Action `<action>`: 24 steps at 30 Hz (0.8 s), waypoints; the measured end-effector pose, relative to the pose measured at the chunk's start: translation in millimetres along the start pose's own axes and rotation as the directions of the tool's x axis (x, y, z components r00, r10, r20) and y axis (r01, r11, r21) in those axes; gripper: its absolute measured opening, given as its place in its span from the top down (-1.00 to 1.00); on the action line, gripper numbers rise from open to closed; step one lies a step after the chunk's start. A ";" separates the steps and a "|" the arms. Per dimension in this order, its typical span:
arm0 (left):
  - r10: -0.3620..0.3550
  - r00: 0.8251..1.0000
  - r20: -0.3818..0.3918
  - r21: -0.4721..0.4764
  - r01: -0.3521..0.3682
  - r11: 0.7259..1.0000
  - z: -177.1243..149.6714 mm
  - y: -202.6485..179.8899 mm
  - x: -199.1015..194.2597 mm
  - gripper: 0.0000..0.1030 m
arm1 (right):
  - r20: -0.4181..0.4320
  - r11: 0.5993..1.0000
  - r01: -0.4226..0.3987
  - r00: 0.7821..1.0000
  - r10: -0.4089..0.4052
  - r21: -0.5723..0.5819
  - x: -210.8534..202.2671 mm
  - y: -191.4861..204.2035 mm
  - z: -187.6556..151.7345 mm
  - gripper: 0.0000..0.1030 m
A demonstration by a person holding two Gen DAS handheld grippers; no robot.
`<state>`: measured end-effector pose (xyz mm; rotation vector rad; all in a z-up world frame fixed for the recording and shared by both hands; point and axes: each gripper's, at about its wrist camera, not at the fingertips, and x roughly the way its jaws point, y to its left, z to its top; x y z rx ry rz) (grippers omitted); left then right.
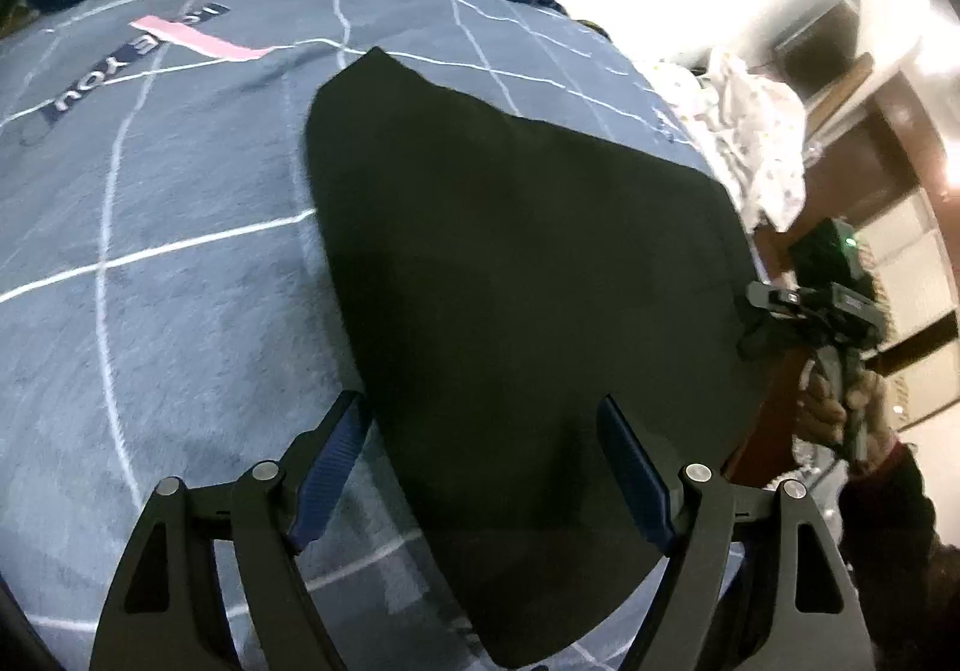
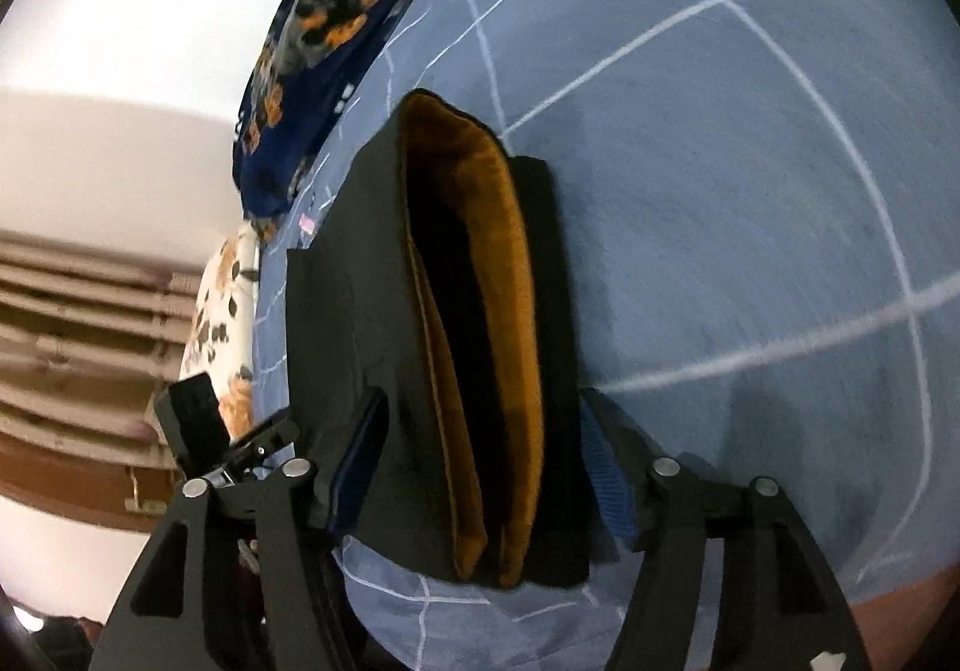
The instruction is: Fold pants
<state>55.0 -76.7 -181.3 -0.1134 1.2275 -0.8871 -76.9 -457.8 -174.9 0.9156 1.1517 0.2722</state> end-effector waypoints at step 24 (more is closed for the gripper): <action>0.177 0.982 0.063 0.133 -0.184 0.974 12.2 -35.8 17.7 0.34 | -0.063 0.984 -0.094 0.994 0.085 -0.153 33.7 4.9 10.9 0.35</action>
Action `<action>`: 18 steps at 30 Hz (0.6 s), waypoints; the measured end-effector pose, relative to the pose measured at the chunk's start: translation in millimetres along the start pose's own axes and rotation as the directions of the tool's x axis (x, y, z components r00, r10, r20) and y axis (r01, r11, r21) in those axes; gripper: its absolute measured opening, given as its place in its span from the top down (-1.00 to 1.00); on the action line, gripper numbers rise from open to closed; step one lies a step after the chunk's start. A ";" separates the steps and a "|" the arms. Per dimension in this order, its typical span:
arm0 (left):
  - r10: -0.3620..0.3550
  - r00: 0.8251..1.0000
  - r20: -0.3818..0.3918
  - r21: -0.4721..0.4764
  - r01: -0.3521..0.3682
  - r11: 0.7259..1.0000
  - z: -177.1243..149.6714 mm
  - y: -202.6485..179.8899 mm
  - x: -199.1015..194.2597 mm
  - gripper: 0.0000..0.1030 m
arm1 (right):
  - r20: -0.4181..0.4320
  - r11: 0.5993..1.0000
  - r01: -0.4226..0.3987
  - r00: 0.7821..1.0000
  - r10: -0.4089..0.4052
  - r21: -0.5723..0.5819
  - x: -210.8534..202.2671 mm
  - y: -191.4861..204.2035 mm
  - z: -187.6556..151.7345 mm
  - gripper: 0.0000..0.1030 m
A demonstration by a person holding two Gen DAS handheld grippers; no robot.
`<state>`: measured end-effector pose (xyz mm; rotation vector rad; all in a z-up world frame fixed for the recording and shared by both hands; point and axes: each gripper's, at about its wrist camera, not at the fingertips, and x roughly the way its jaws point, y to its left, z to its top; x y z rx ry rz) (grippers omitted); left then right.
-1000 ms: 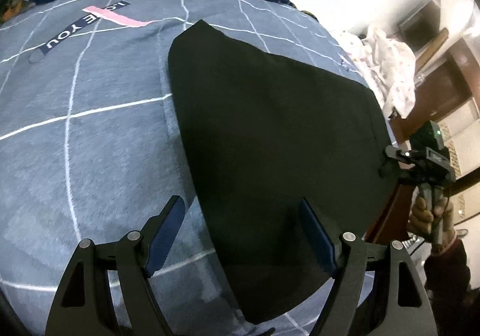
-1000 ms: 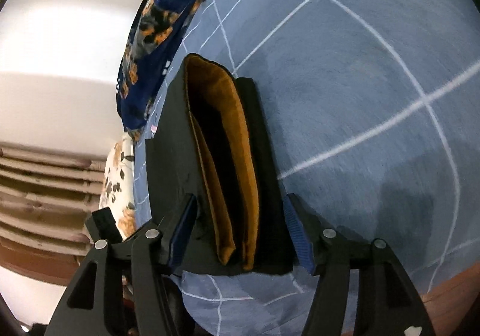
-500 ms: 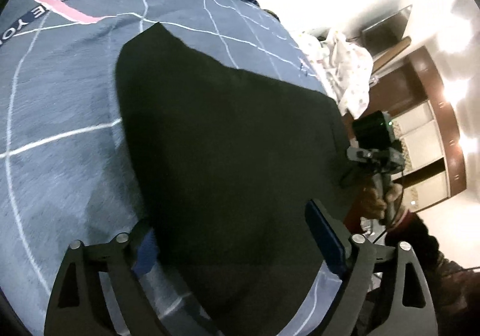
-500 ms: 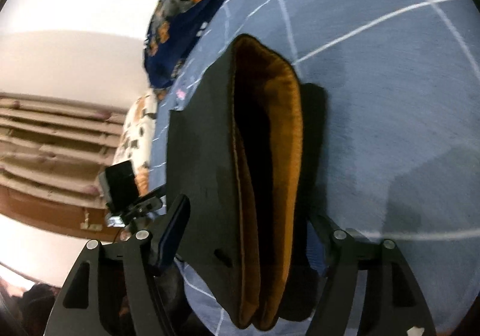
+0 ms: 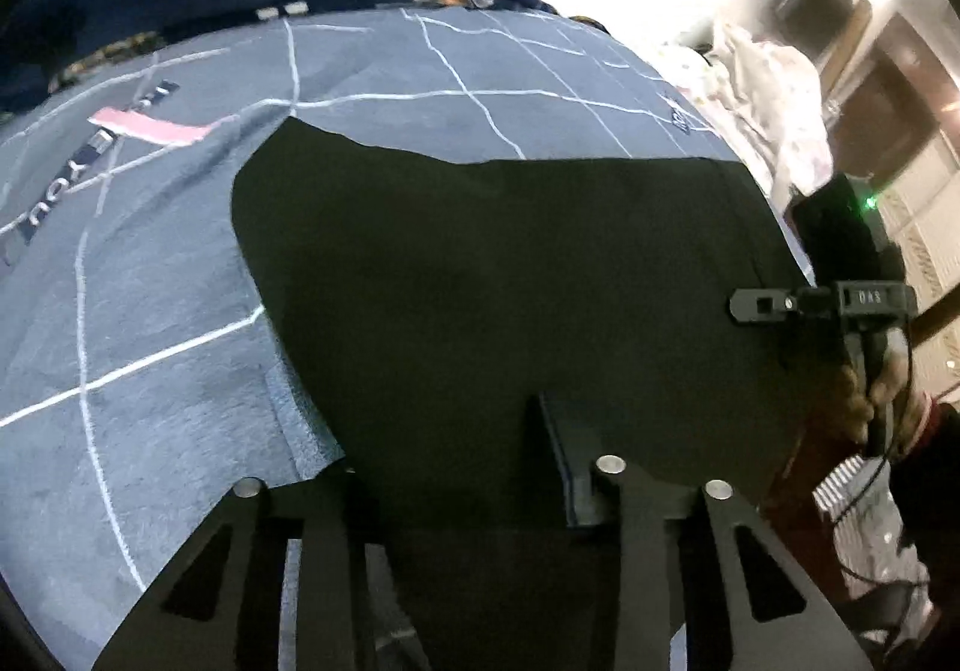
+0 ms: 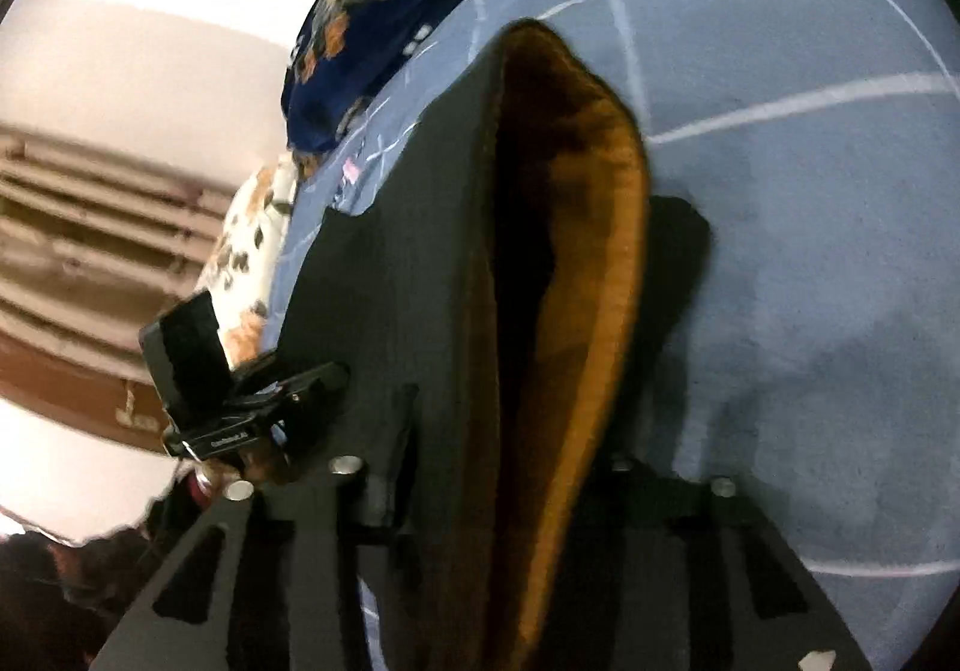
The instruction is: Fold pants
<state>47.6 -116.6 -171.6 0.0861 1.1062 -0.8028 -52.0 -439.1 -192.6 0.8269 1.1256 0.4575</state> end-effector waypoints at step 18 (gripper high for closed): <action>0.150 0.987 0.064 0.056 -0.154 0.986 0.2 -27.8 -18.0 0.51 | 0.140 0.996 -0.072 0.988 0.063 0.059 -5.0 8.4 -22.2 0.46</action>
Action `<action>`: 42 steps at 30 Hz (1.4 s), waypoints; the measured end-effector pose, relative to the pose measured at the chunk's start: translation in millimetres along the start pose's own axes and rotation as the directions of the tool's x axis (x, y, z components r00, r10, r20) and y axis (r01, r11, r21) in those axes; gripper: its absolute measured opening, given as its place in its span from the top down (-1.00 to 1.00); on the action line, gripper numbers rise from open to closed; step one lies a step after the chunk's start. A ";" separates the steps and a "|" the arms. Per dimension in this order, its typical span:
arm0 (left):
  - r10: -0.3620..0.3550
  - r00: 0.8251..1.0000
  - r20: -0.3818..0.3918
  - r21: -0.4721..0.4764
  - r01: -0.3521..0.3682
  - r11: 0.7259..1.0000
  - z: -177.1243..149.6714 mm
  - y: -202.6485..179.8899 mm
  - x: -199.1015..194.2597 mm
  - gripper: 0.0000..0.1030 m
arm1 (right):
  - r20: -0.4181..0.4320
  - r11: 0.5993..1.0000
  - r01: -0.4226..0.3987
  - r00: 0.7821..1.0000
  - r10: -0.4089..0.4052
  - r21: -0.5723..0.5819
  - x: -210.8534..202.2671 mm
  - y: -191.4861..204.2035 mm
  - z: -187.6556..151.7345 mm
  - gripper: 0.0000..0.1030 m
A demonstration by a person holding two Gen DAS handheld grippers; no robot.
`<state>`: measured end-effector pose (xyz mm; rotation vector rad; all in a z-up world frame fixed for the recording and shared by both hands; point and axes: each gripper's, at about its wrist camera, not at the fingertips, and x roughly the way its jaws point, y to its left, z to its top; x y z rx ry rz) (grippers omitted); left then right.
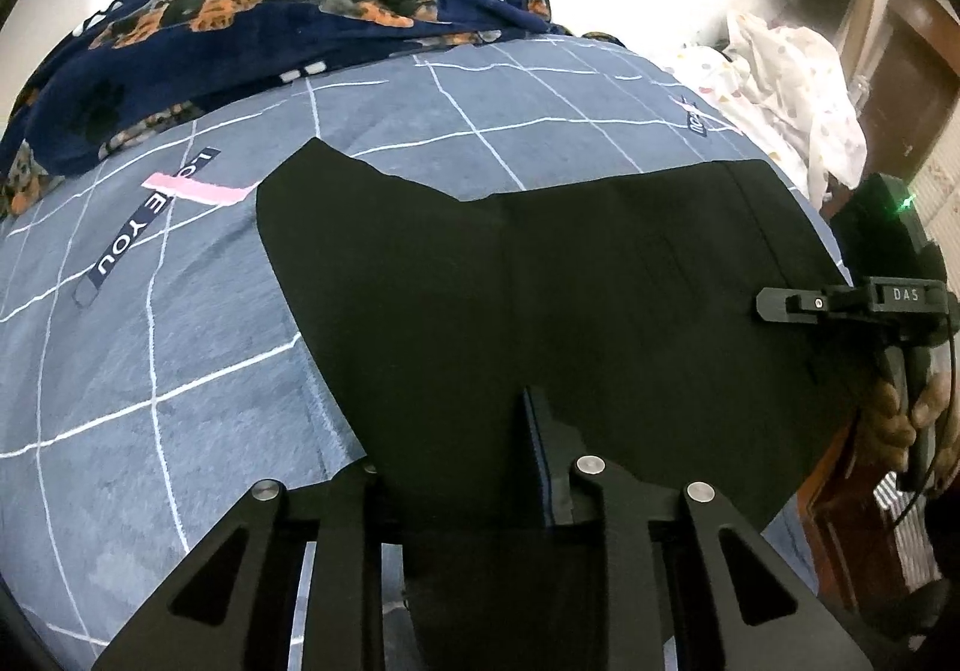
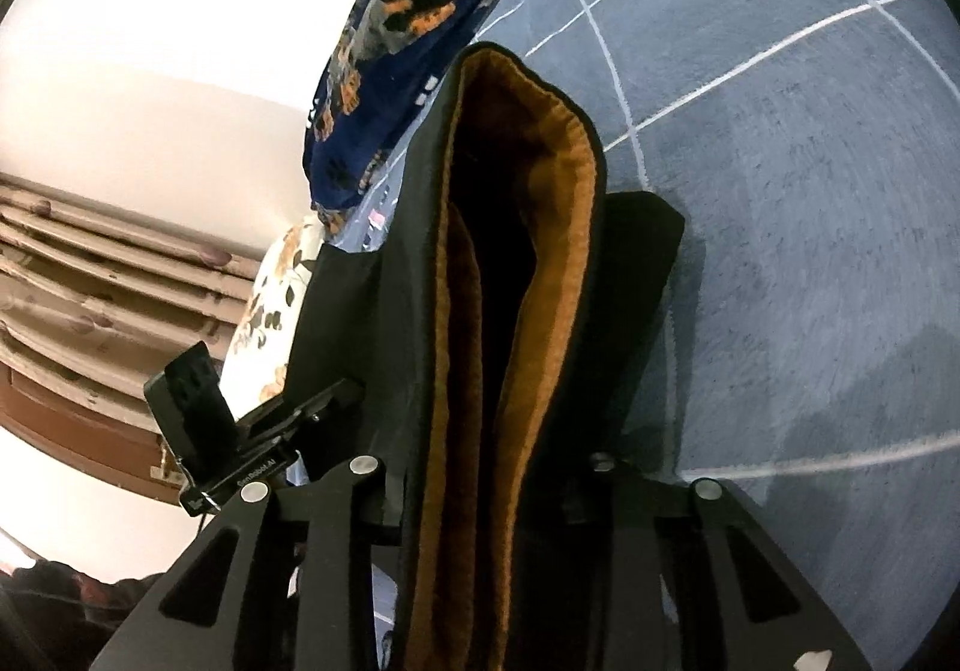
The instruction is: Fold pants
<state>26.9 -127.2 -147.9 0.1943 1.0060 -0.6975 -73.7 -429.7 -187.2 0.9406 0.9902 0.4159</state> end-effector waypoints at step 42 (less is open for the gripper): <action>0.363 0.910 0.202 -0.407 -0.259 0.876 82.6 281.3 -99.5 0.72 | -0.125 0.972 -0.228 0.968 0.219 -0.056 275.4 187.0 149.2 0.54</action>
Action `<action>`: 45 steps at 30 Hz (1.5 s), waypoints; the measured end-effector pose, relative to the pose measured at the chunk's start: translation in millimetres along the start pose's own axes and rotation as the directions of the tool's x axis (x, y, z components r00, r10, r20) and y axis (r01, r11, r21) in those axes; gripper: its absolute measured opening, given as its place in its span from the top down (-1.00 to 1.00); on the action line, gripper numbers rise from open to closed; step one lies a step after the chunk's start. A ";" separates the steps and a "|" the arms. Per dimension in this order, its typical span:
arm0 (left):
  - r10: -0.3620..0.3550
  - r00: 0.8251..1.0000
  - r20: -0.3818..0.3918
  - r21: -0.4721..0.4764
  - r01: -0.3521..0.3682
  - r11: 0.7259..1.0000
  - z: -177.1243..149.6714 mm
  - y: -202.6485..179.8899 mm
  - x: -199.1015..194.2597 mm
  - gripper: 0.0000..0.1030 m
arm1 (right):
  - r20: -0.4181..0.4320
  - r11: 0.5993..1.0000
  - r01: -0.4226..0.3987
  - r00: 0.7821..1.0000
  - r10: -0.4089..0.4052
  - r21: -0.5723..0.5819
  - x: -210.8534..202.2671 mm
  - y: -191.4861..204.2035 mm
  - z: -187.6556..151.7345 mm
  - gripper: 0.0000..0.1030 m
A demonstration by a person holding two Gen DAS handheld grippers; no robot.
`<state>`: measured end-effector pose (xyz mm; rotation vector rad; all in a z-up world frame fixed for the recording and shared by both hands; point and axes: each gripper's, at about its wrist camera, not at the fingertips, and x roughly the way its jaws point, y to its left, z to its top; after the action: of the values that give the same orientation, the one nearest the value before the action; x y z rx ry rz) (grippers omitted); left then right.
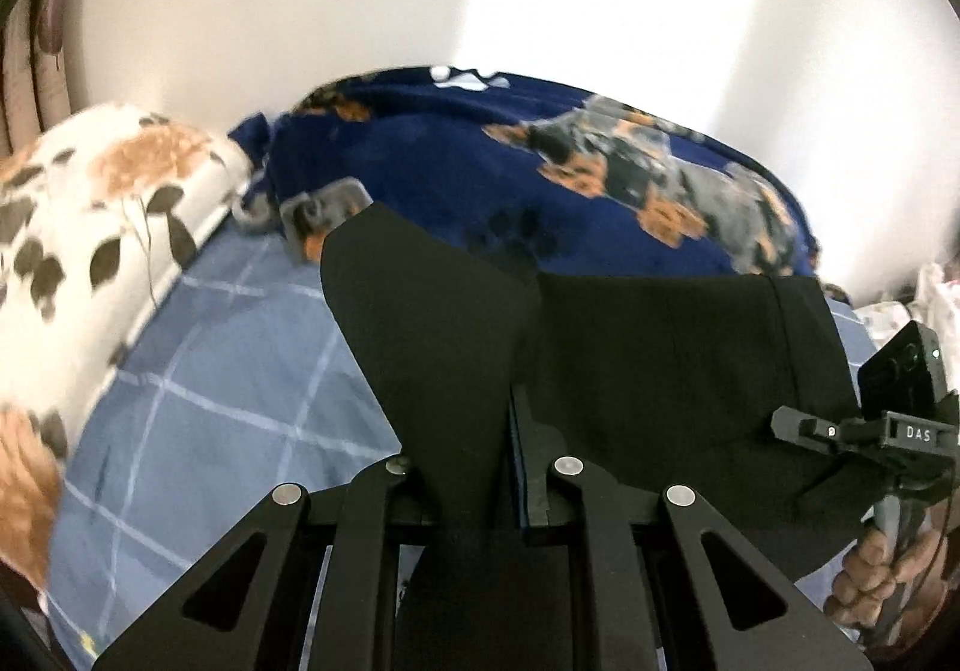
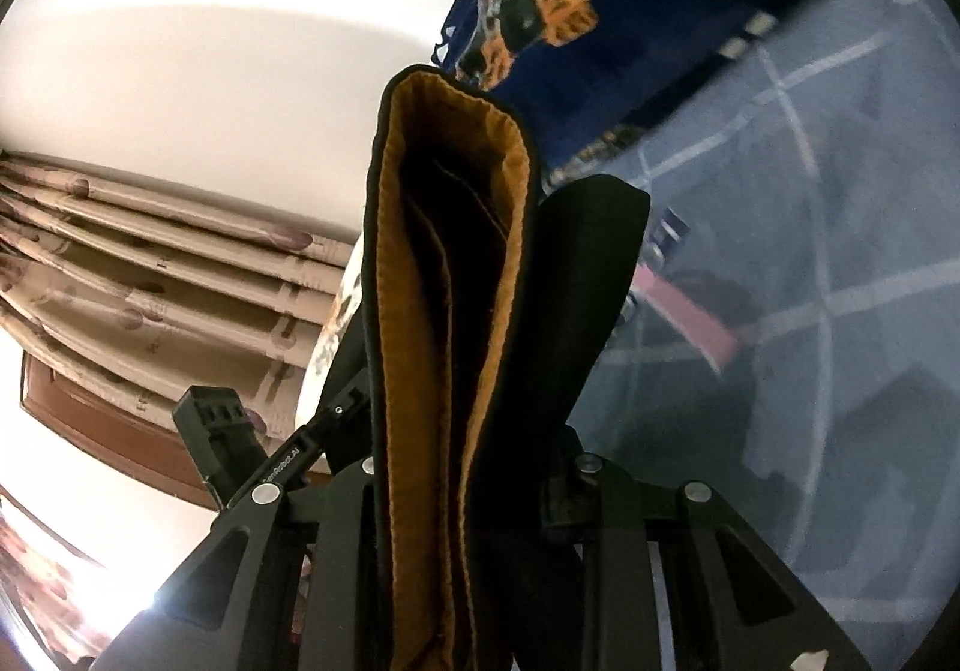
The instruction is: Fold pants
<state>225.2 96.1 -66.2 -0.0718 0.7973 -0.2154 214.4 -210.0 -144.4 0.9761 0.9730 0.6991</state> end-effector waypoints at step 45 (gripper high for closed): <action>0.206 0.965 0.165 0.108 -0.225 0.968 -31.0 13.6 67.3 -0.66 | 0.261 0.840 0.511 0.849 -0.460 -0.182 29.2 10.1 -4.9 -0.27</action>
<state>250.9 95.1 -137.0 0.1166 0.6310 -0.0520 221.4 -179.6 -146.6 0.5314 0.8766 0.2667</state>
